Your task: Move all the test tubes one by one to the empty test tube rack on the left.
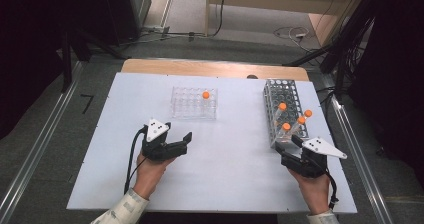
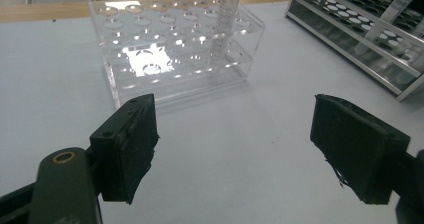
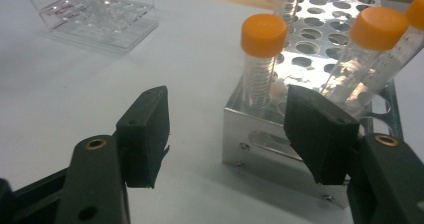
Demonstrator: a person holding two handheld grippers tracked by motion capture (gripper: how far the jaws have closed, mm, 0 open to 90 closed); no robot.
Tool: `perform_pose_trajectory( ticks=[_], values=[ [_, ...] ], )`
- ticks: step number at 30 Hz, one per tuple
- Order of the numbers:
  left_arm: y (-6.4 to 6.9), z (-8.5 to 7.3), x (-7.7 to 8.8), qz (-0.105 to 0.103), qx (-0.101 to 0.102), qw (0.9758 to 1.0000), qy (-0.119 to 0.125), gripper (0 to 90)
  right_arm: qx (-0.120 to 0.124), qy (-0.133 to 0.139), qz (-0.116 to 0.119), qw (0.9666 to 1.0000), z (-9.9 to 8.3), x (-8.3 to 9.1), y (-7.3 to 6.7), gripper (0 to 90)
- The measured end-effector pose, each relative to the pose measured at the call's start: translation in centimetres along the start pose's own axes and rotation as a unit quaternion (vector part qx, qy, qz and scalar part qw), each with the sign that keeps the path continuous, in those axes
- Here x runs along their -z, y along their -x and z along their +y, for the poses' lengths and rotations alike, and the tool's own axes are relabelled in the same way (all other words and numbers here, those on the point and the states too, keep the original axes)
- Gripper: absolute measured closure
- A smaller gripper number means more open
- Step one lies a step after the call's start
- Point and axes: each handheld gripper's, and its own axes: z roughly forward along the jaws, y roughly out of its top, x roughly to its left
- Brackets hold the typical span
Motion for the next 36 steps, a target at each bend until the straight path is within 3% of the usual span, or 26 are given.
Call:
perform_pose_trajectory(
  ticks=[7,17,19,25,36],
  values=[
    [-0.4,-0.9,1.0,0.009,0.0,1.0,0.002,19.0,0.0,0.006,-0.02,0.9998,0.5,-1.9,0.8,45.8],
    [-0.9,-1.4,1.3,0.015,0.002,0.9999,-0.003,19.0,0.006,0.002,-0.025,0.9997,0.5,-3.3,1.0,62.3],
    [-0.9,-1.4,1.3,0.015,0.001,0.9999,-0.003,19.0,0.007,0.002,-0.028,0.9996,0.4,-3.4,1.0,70.6],
    [-0.9,-1.4,1.3,0.014,0.001,0.9999,-0.003,18.9,0.005,0.011,-0.029,0.9995,0.6,-3.1,1.2,71.3],
    [-0.8,-1.4,1.3,0.011,0.001,0.9999,0.0,18.7,0.015,0.061,-0.031,0.9975,2.8,-0.6,0.8,71.6]
  ],
)
